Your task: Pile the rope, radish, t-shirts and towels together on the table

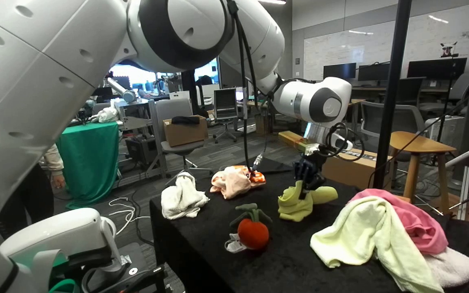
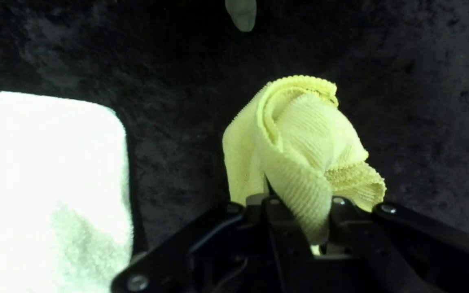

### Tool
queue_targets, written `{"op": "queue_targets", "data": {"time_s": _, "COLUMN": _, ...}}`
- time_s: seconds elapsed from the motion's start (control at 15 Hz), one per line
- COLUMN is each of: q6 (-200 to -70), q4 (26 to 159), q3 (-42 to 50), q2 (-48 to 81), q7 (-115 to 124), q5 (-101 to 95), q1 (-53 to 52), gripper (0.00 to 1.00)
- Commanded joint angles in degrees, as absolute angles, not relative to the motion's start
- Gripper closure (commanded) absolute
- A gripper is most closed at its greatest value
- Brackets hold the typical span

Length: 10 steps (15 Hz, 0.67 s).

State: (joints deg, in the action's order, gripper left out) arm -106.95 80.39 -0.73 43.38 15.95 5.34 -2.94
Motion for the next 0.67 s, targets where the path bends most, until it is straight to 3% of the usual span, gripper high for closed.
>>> {"op": "queue_targets", "data": {"time_s": 0.0, "q6": -109.3, "q4": 82.5, "q3": 0.3, "q2": 39.6, "q7": 15.6, "q5": 7.1, "q1": -1.1, "gripper": 0.9}}
{"op": "queue_targets", "data": {"time_s": 0.6, "q6": -114.8, "q4": 84.9, "q3": 4.4, "q2": 35.8, "q7": 20.3, "q5": 6.2, "q1": 1.5, "gripper": 0.9}}
